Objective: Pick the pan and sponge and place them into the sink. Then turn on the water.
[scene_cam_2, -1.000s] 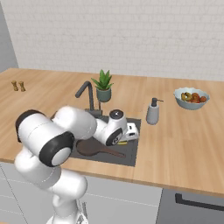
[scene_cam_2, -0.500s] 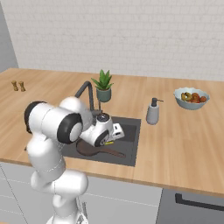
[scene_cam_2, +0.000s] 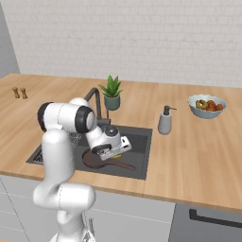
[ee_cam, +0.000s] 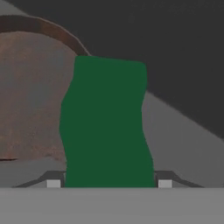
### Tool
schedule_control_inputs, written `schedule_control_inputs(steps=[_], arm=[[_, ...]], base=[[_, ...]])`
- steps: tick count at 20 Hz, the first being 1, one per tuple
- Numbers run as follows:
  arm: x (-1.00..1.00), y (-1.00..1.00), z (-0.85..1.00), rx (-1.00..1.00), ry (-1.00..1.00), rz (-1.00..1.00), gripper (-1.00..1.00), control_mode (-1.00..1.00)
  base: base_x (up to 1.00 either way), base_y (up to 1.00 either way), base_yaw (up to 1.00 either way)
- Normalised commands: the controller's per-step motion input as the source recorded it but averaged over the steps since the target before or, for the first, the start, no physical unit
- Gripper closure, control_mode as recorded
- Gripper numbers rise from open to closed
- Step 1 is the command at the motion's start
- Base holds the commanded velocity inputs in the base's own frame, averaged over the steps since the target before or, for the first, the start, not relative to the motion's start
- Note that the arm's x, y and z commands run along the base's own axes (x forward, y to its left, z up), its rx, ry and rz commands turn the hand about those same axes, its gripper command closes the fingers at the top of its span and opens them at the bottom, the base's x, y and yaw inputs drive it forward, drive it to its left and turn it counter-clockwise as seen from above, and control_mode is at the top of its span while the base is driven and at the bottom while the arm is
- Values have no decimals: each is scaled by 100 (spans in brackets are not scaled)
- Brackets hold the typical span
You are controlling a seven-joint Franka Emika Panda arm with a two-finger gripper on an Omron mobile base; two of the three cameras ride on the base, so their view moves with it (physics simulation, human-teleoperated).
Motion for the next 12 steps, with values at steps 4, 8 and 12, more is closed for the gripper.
schedule_control_inputs(steps=[4,8,12], arm=[[0,-3,-2,5,0,7,-100,-100],[0,-2,15,10,0,1,-100,-100],[0,-14,71,12,0,0,-100,-100]], base=[[0,0,0],[0,0,0],[0,0,0]])
